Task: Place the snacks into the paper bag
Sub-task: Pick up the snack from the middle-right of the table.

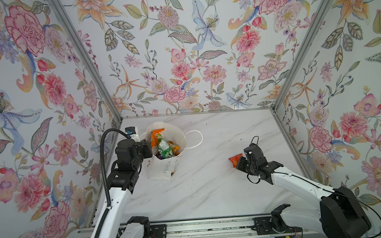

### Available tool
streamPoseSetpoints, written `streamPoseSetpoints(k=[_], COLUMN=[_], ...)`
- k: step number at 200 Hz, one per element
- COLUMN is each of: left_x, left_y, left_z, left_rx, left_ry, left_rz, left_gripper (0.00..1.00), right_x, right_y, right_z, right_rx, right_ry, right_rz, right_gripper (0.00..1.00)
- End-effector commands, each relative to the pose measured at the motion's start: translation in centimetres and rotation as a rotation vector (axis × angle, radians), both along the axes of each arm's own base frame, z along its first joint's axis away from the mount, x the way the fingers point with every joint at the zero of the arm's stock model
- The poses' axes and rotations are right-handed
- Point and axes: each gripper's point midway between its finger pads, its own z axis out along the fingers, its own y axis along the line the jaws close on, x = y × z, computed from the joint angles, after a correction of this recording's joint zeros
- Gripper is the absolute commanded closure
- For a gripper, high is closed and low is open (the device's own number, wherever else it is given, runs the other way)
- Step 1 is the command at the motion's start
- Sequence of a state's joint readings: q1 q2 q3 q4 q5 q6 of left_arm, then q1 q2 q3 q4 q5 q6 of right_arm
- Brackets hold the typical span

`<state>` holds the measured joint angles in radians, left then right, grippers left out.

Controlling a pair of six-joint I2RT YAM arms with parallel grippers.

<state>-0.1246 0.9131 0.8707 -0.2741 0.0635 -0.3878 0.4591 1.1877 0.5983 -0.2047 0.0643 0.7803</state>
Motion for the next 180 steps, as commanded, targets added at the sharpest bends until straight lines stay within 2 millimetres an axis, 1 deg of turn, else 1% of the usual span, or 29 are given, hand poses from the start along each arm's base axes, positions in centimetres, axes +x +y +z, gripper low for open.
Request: streamPoseSetpoints(k=[1,24,54,78,96,117,152,180], left_x=[0.3,0.2,0.1,0.2,0.2,0.0,0.2,0.2], left_y=[0.1,0.1,0.0,-0.1,0.0,0.0,-0.2,-0.2], left_z=[-0.2,0.0,0.1,0.0,0.0,0.2,0.1,0.0], left_rx=[0.019,0.019,0.018,0.015,0.017,0.016,0.014,0.014], left_ry=[-0.007,-0.011,-0.019,-0.012,-0.013,-0.021,-0.017,-0.016], left_rz=[0.004,0.003,0.001,-0.006,-0.004,-0.002,-0.011,-0.012], left_gripper=[1.0,1.0,1.0,1.0,1.0,1.0,1.0,1.0], right_x=[0.8,1.2,1.7,2.0,2.1,2.3,2.5,2.5], right_y=[0.1,0.4,0.9,0.8,0.9,1.2,1.9,3.3], right_z=[2.3,4.0,7.5,10.2,11.8,13.1,16.0,18.4], right_rx=[-0.013,-0.001,0.008,0.006,-0.007,-0.025,-0.023,-0.036], right_ry=[-0.057,-0.089,-0.162,-0.227,-0.258,-0.281,-0.342,-0.399], right_rz=[0.008,0.019,0.04,0.044,0.055,0.069,0.085,0.128], right_gripper=[0.98,0.99,1.0,1.0,1.0,1.0,1.0,1.0])
